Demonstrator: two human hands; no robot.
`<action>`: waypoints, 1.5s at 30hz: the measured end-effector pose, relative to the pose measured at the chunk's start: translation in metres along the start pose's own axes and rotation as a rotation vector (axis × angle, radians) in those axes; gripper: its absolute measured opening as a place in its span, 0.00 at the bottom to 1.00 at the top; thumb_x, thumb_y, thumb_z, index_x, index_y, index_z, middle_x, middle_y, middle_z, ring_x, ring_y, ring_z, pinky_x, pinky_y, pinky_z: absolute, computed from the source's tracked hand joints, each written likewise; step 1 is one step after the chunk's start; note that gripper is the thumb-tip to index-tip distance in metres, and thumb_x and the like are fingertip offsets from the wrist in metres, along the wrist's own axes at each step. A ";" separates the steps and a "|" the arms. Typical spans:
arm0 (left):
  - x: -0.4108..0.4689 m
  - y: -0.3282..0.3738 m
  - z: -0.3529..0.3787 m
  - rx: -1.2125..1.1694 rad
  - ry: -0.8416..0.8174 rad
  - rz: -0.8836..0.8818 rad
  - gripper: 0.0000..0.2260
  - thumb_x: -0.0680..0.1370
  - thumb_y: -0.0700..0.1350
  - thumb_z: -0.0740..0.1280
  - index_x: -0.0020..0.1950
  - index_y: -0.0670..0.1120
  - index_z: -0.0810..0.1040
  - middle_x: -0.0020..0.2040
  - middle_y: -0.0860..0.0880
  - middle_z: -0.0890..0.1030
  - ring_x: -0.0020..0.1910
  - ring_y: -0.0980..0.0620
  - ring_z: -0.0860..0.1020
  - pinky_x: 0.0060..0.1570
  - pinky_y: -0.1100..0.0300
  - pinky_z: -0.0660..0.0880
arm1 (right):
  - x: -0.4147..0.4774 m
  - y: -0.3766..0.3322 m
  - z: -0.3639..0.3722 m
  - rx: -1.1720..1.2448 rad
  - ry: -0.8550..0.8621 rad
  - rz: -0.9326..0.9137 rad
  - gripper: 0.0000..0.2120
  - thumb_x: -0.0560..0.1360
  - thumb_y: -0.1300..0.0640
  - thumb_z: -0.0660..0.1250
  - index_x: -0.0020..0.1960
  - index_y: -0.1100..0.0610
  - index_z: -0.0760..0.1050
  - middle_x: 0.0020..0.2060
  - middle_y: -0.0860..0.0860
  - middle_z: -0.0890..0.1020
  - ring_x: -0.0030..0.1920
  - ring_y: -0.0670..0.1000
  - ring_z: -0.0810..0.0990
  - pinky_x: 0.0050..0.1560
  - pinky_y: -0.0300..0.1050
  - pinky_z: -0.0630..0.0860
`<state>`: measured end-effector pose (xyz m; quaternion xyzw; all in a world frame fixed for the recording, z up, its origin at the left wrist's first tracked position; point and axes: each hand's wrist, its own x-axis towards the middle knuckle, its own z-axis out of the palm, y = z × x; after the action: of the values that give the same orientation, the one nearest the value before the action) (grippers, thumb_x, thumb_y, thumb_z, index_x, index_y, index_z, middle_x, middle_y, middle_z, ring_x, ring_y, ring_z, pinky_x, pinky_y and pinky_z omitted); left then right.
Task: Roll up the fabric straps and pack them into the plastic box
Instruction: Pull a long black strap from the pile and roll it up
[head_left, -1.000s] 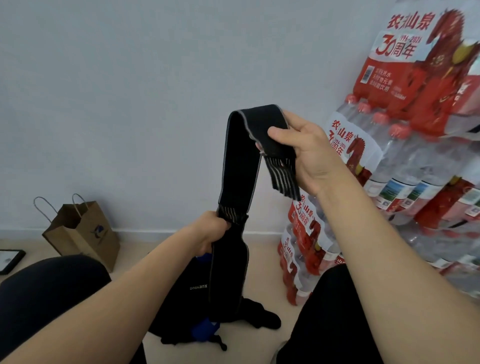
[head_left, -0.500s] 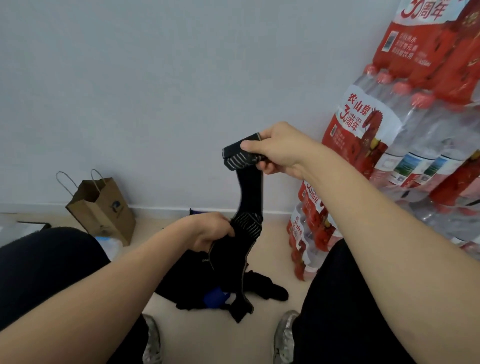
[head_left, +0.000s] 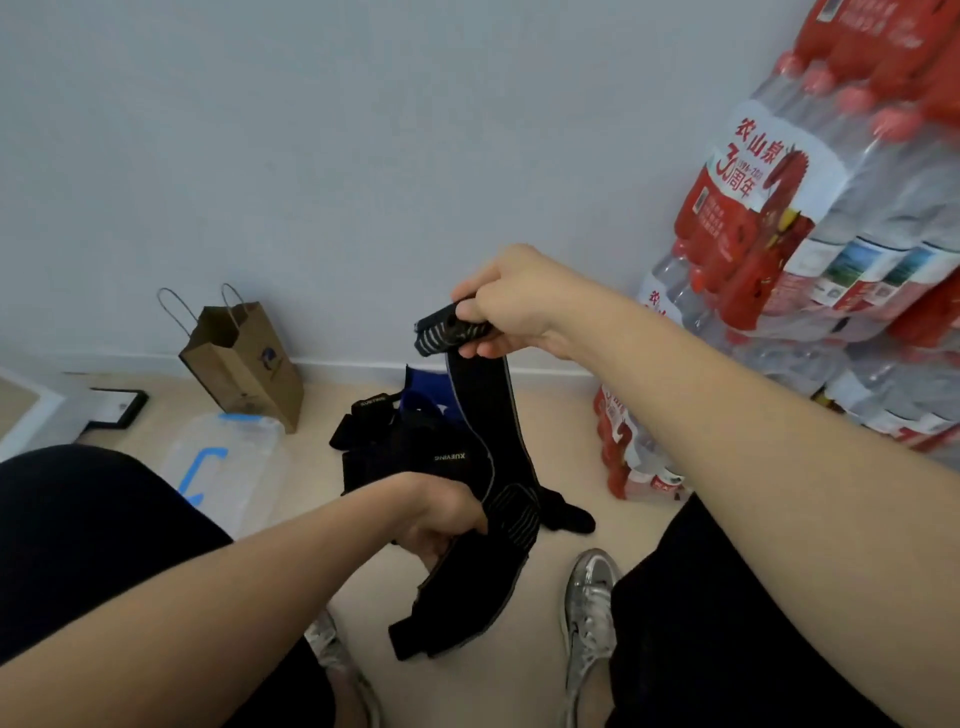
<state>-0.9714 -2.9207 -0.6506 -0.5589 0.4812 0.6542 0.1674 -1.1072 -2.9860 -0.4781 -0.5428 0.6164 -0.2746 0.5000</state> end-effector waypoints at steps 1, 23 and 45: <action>0.004 -0.001 0.000 0.050 -0.012 -0.009 0.14 0.89 0.39 0.57 0.71 0.36 0.75 0.65 0.36 0.83 0.62 0.37 0.84 0.66 0.39 0.80 | 0.001 0.004 0.003 -0.028 -0.028 0.019 0.06 0.84 0.70 0.64 0.57 0.62 0.77 0.47 0.62 0.84 0.32 0.54 0.88 0.34 0.44 0.85; 0.001 0.055 -0.097 0.212 0.260 -0.055 0.15 0.88 0.44 0.64 0.73 0.38 0.75 0.52 0.43 0.85 0.54 0.38 0.87 0.53 0.44 0.86 | 0.063 0.096 -0.022 -0.329 -0.159 0.140 0.19 0.84 0.48 0.70 0.36 0.52 0.78 0.27 0.45 0.73 0.34 0.50 0.75 0.42 0.47 0.82; -0.138 0.078 -0.122 -0.035 0.616 0.682 0.16 0.73 0.33 0.79 0.56 0.48 0.86 0.57 0.45 0.86 0.44 0.48 0.88 0.51 0.59 0.85 | 0.043 0.020 -0.011 -0.041 0.104 0.049 0.05 0.83 0.59 0.69 0.57 0.51 0.78 0.39 0.54 0.82 0.23 0.46 0.77 0.27 0.41 0.74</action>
<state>-0.9165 -3.0141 -0.4821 -0.5398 0.6539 0.4834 -0.2175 -1.1218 -3.0239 -0.5056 -0.5227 0.6602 -0.2774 0.4625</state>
